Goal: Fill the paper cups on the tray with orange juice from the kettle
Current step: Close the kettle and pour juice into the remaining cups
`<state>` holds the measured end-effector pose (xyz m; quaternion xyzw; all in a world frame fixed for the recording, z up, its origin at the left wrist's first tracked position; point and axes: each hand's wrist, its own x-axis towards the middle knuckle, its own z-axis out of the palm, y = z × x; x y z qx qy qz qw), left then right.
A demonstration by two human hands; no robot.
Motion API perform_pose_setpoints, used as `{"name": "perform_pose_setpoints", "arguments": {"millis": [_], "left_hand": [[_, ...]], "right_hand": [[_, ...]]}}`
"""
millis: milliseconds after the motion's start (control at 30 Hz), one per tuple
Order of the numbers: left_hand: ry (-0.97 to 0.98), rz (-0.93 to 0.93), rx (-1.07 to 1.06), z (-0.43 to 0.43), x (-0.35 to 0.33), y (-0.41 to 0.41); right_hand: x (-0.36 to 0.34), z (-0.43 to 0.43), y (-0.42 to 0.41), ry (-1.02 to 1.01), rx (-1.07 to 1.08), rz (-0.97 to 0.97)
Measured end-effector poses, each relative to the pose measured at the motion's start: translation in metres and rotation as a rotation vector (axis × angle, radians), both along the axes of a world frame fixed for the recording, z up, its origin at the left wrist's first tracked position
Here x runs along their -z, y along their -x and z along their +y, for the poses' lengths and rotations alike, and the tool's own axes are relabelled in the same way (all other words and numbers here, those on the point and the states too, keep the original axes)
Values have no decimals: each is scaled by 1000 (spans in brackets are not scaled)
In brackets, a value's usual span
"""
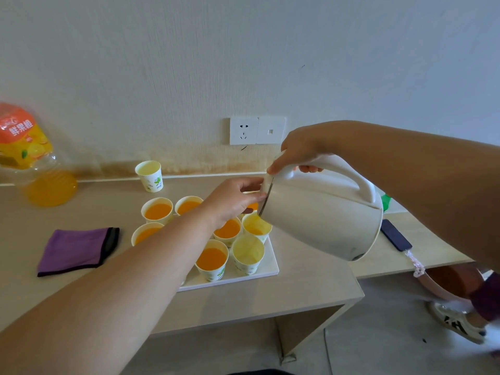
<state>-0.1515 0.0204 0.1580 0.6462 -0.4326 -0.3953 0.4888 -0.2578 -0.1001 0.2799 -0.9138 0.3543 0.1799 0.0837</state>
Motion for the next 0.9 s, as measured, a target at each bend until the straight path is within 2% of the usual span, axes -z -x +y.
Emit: {"name": "perform_pose_setpoints", "arguments": {"millis": [533, 900], "left_hand": [[4, 81, -13, -5, 6, 6], [3, 58, -17, -4, 6, 8]], "right_hand": [[1, -1, -2, -6, 31, 37], [3, -1, -6, 6, 23, 69]]}}
